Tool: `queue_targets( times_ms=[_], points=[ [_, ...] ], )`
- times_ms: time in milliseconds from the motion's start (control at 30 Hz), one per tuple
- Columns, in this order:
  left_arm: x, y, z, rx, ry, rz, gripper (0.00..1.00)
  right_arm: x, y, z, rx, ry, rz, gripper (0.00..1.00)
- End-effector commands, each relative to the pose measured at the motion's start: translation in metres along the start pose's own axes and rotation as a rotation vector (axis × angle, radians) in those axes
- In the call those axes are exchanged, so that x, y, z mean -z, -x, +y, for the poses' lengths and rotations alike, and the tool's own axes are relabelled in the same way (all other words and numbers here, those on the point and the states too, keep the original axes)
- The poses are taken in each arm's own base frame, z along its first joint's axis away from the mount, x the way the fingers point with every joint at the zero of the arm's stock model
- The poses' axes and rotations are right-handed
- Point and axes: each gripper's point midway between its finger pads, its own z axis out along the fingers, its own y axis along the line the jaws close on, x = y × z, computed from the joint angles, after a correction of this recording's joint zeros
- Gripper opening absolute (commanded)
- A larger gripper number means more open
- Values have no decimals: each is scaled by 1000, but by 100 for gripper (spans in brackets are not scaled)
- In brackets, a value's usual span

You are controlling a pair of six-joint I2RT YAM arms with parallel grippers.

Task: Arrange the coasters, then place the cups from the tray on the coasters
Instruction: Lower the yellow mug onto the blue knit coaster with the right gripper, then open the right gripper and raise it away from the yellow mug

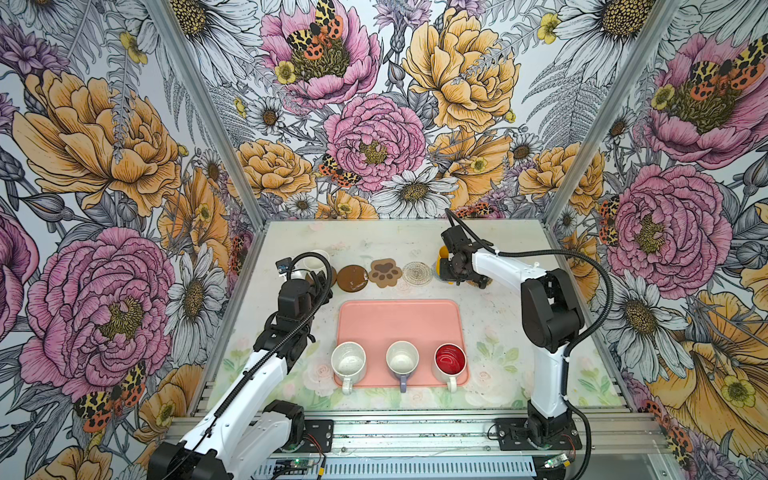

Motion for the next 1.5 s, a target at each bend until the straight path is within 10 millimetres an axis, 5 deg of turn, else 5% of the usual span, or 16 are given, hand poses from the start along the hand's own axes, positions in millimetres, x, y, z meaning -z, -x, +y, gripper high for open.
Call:
queue_targets(
  times_ms=[0,167,700,867,1100,1467],
  points=[
    [2,-1,2,14,-8,0,75,1,0,0,-16,5,-13,0],
    [5,0,2,16,-13,-5,75,3,-4,0,-17,3,-10,0],
    [7,4,2,18,-16,-16,75,15,-2,-2,-23,3,-33,42],
    [8,3,2,18,-17,-15,75,31,3,0,-24,22,-63,47],
    [8,4,3,21,-18,-16,75,82,14,14,-18,81,-162,50],
    [6,2,3,25,-10,-9,75,209,38,45,37,122,-477,53]
  ],
)
